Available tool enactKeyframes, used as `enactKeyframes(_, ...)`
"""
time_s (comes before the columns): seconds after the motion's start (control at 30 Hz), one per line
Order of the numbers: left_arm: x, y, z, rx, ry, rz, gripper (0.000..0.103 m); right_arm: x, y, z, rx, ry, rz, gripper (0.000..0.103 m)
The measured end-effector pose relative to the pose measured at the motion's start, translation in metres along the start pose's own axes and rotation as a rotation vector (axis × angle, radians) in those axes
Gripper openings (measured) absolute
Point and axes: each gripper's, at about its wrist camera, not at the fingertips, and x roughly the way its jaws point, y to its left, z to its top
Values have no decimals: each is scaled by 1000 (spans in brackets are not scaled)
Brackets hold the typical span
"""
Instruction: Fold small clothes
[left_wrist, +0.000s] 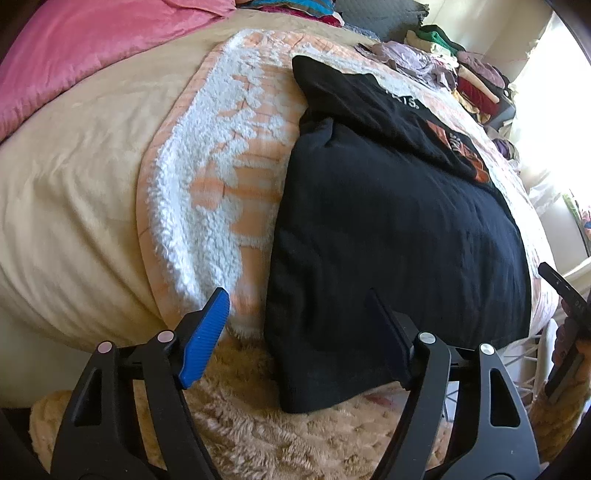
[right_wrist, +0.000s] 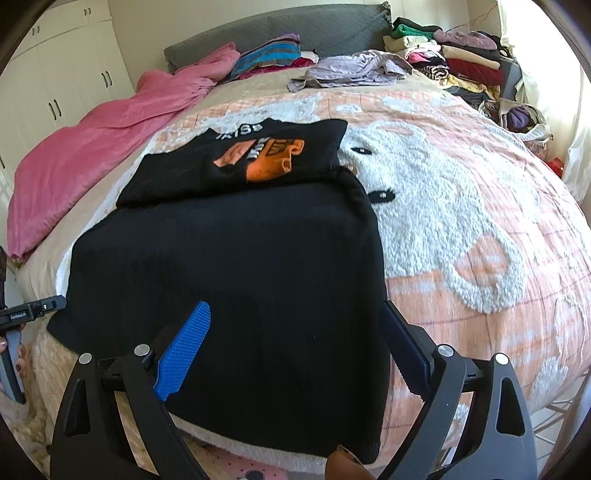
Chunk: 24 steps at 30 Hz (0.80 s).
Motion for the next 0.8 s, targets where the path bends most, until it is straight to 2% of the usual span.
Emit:
enactKeyframes(0.2, 4, -7, -8, 29, 31, -23, 55, 2, -4, -10, 5, 18, -2, 91)
enactKeyframes(0.33, 6, -9, -13, 33, 44, -45, 53, 1, -5, -14, 7, 25, -3, 91)
enactKeyframes(0.8, 9, 4, -19, -26, 51, -62, 28, -1, -17, -41, 22, 94, 3, 91)
